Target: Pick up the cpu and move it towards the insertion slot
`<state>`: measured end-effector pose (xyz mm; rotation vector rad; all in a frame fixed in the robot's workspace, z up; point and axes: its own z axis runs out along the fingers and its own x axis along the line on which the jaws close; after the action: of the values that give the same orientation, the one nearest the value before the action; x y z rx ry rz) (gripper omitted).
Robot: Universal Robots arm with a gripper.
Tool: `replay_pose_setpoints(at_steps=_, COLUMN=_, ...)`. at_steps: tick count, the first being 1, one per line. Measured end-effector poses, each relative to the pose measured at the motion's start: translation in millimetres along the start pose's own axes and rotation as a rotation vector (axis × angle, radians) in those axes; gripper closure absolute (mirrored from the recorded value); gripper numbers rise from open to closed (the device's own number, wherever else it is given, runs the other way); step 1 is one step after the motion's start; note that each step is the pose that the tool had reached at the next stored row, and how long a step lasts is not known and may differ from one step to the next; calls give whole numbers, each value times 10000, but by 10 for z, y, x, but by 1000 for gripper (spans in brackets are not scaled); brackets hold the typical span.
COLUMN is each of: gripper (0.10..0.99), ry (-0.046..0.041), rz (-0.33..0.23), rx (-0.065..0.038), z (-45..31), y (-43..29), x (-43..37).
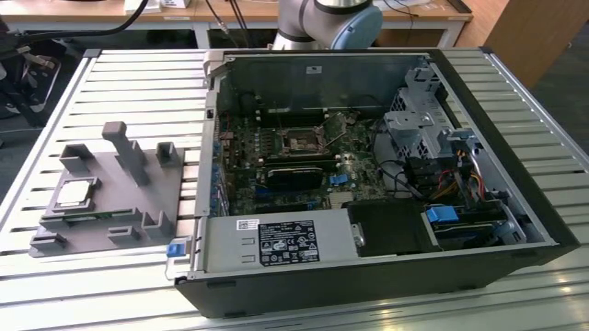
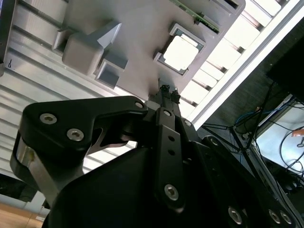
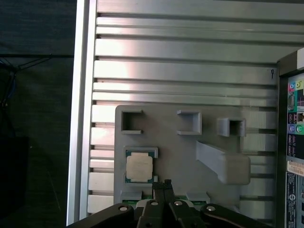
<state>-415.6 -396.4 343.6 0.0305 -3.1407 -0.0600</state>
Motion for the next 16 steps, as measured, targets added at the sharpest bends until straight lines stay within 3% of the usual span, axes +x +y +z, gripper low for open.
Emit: replay_pose_setpoints(at_steps=16, gripper=980, ry=-26, rz=-1, rx=0, z=60, y=-1, x=87)
